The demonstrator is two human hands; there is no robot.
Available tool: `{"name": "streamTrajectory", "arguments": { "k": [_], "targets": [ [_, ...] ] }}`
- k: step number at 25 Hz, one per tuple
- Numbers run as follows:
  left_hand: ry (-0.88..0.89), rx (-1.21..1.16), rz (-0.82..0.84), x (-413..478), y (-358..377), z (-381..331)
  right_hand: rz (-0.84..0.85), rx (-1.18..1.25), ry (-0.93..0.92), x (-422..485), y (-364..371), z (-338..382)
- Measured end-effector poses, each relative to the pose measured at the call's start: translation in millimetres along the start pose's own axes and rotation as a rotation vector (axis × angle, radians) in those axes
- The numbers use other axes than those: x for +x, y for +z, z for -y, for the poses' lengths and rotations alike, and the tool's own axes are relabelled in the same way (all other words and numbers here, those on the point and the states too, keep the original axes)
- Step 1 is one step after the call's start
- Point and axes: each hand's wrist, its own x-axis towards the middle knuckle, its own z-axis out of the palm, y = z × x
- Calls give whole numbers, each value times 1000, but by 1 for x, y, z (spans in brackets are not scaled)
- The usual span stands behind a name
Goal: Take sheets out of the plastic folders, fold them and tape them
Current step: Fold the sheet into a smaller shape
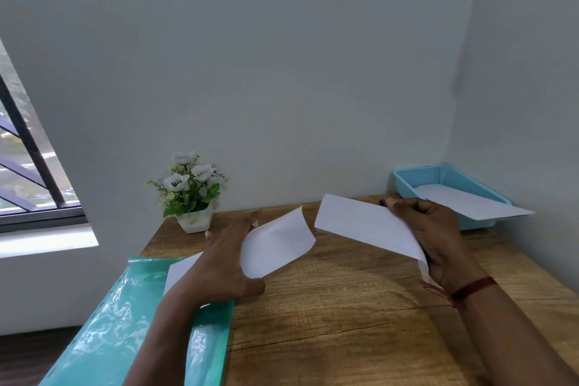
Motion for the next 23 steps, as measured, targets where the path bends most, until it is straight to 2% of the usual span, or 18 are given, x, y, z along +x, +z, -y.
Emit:
{"name": "streamTrajectory", "arguments": {
  "k": [5, 16, 23],
  "targets": [
    [9, 4, 14, 2, 3, 1, 57, 8, 3, -3, 6, -6],
    [30, 82, 68, 1, 4, -7, 192, -157, -46, -10, 13, -5],
    [64, 71, 98, -5, 1, -18, 164, -214, -72, -10, 9, -1]
  ]
}}
